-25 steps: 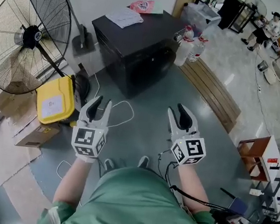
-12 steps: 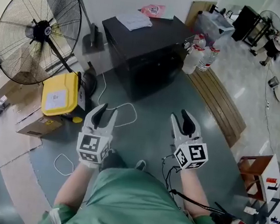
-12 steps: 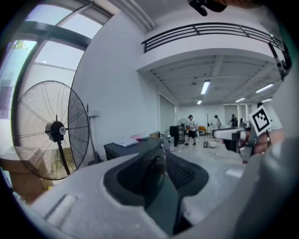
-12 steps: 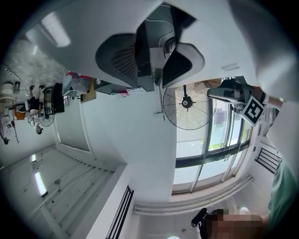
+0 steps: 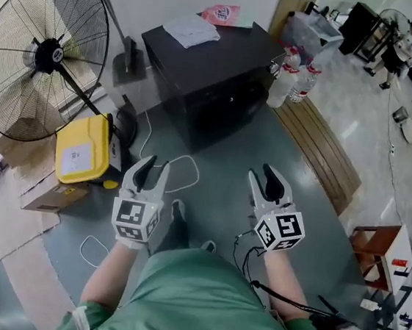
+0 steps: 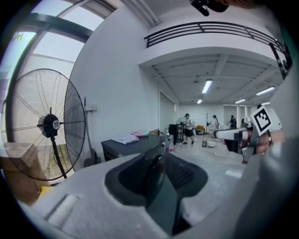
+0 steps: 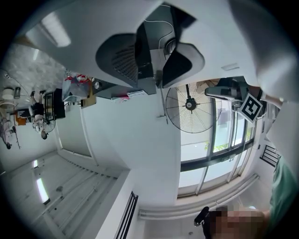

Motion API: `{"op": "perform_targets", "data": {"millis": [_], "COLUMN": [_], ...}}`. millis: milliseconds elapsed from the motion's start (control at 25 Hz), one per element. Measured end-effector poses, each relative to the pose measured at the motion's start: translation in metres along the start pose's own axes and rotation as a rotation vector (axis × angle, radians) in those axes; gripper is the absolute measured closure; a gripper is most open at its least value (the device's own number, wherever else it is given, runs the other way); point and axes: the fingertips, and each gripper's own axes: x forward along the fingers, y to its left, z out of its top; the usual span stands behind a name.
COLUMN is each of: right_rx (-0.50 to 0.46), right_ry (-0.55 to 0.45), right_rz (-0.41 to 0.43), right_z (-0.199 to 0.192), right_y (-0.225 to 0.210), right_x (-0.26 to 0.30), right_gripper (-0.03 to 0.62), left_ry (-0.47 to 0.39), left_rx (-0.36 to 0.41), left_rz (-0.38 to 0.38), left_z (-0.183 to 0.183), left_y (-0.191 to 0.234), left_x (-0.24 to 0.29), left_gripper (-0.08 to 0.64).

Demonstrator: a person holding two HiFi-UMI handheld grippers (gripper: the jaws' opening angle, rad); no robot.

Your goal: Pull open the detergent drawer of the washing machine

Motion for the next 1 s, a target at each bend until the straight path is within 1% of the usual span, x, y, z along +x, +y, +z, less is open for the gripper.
{"op": "perform_targets", "data": {"millis": [240,440,560,720,880,1000], "right_rx": [-0.002,0.029,0.043,0.074,0.114,0.137], "right_ry": [0.015,0.048,0.060,0.063,0.093,0.111], "right_rz": [-0.078,-0.126,-0.136,-0.129,-0.126,-0.120], "right_z": [0.012,0.009,0.005,-0.001,-0.013,-0.023], "right_y": [-0.025,-0.030,-0.029,-0.027,-0.030,-0.038], "right_x": [0.058,0.106,0.128,0.152,0.166,0.176], "right_gripper": [0.443,0.443,0.443,0.443,0.443,0.443], "left_ry": [-0.004,0.002,0.015,0.037,0.050,0.074], "left_rx": [-0.017,-0.035,-0.044,-0.043,-0.049,-0.052], "left_rz": [-0.075,-0.130,-0.169,-0.213,-0.228,-0.238], "left_z": [0.009,0.010,0.006,0.002,0.001,-0.008], "left_y": [0.045,0.093,0.111,0.127,0.133,0.131], "left_x": [0.060,0.103,0.123,0.144,0.158,0.172], "left_gripper": [0.434,0.434,0.434,0.434,0.434,0.434]}}
